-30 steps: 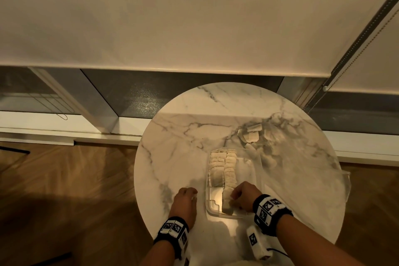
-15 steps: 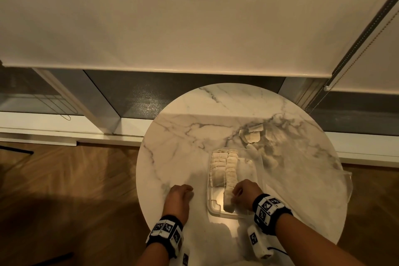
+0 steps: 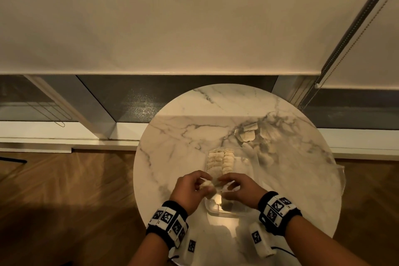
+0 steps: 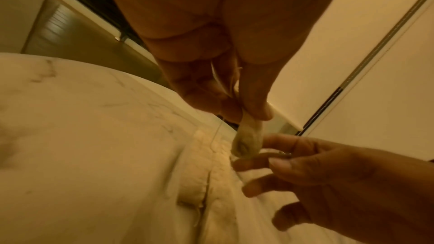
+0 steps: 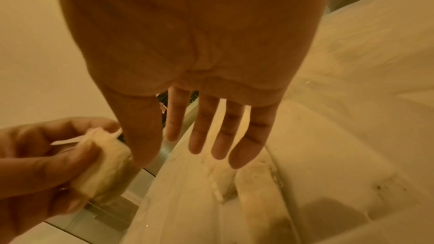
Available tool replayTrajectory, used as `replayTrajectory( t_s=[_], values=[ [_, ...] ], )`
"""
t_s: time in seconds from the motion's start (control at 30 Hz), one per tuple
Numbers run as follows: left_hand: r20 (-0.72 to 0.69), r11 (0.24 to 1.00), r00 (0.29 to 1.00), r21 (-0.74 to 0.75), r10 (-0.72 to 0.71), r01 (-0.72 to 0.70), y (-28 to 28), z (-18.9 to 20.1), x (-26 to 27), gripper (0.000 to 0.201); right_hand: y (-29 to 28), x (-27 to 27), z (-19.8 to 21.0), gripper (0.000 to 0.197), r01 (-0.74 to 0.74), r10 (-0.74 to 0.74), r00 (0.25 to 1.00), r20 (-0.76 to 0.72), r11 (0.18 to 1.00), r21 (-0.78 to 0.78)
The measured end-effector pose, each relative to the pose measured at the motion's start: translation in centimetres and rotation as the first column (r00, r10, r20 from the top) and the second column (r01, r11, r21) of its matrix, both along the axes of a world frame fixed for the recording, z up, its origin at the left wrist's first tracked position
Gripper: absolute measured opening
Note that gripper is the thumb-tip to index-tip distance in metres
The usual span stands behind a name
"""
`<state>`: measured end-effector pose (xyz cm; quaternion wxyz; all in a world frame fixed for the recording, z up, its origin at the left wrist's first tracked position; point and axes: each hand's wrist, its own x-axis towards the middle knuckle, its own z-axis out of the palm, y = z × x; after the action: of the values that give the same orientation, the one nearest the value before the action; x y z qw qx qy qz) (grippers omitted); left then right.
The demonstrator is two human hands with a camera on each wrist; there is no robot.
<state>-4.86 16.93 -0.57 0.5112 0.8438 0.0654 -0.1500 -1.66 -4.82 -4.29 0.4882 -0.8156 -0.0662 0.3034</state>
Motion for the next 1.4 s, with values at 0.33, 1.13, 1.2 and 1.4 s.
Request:
replayTrajectory(
  t_s=[0.33,1.13,1.2,1.4],
  values=[
    [0.058,0.998,0.998,0.055,-0.021,0.018,-4.2,-0.1,0.9,0.014,-0.8,-1.9,0.2,0.017,0.196,-0.193,0.98,-0.054,0.978,0.067],
    [-0.264,0.546,0.772,0.578,-0.578,0.606,-8.6,-5.0,-2.4,0.051,-3.6,-1.2,-1.1,0.025,0.405,-0.417,0.906,-0.07,0.903,-0.146],
    [-0.242,0.579,0.782,0.555,-0.574,0.597,-8.4,-5.3,-2.4,0.049,-3.7,-1.1,-1.0,0.022,0.384,-0.397,0.915,-0.064,0.909,-0.161],
    [-0.108,0.731,0.842,0.446,-0.528,0.516,-6.5,-5.4,-2.3,0.031,-3.4,-1.0,-0.6,0.02,0.223,-0.233,0.972,-0.006,0.935,-0.274]
  ],
)
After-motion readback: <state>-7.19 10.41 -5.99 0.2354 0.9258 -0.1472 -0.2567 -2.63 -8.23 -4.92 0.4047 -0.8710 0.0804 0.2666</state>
